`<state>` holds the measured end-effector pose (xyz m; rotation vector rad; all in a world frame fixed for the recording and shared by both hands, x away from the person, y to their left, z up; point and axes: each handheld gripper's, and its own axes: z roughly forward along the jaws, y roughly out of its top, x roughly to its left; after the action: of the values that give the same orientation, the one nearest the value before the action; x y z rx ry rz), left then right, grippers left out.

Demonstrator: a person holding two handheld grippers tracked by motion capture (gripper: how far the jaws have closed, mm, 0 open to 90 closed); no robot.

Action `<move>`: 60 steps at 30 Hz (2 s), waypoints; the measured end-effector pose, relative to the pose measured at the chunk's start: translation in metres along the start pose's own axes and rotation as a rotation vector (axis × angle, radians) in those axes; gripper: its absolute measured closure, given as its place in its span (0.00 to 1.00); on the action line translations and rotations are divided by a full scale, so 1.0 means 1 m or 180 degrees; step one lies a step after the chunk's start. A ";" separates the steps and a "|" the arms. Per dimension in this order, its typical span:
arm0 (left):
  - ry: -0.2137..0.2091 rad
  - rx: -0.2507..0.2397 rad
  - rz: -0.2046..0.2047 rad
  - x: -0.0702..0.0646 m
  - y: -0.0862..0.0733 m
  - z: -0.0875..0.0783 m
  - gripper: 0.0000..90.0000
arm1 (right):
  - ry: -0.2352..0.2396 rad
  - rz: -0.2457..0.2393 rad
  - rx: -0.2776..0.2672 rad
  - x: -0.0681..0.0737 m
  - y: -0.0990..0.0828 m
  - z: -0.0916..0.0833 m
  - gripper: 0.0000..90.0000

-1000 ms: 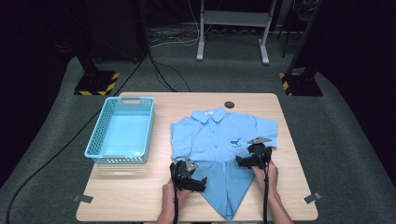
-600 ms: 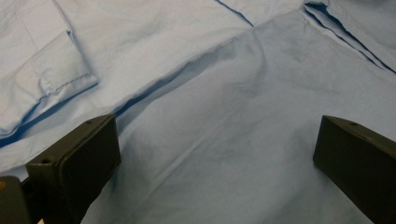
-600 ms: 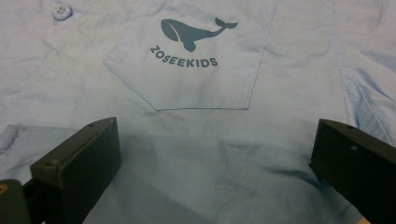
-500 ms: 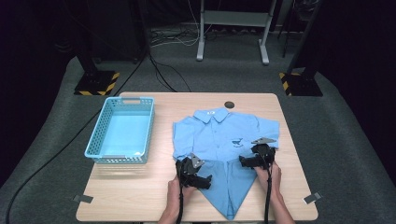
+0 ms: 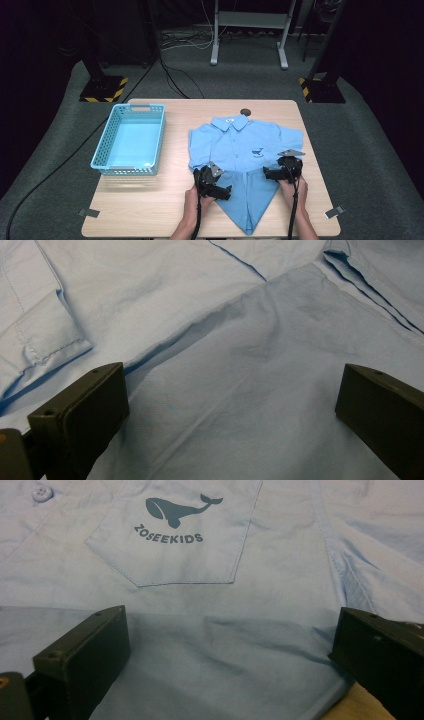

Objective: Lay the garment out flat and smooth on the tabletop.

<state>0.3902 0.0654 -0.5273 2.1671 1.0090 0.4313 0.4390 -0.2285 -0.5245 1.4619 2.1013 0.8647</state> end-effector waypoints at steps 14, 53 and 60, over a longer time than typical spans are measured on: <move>0.0157 -0.0090 -0.0174 0.028 0.013 -0.004 0.01 | 0.0011 0.0014 -0.0043 0.000 -0.002 0.000 0.02; 0.0373 0.0062 -0.0416 0.087 0.033 0.015 0.69 | 0.0014 0.0019 -0.0049 0.000 -0.002 -0.001 0.02; 0.0416 -0.0001 -0.0480 0.090 0.030 0.013 0.85 | 0.0014 0.0021 -0.0049 0.000 -0.002 -0.001 0.02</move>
<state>0.4713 0.1148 -0.5146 2.0667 1.2346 0.5062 0.4373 -0.2294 -0.5254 1.4612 2.0896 0.8854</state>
